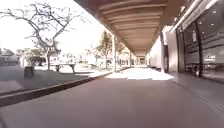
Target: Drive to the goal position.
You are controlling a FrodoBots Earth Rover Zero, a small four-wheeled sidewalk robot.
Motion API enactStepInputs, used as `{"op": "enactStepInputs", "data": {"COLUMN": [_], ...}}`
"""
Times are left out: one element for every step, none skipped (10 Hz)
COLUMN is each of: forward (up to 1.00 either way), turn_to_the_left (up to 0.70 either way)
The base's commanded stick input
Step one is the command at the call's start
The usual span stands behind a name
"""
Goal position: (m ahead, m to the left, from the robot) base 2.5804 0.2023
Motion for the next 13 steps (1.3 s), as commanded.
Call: {"op": "enactStepInputs", "data": {"forward": [0.7,0.7,0.7,0.7,0.7,0.7,0.7,0.7,0.7,0.7,0.7,0.7,0.7], "turn_to_the_left": [0.0,0.0,0.0,0.0,0.0,-0.12,-0.35,-0.35,-0.35,-0.35,-0.35,-0.04,0.0]}}
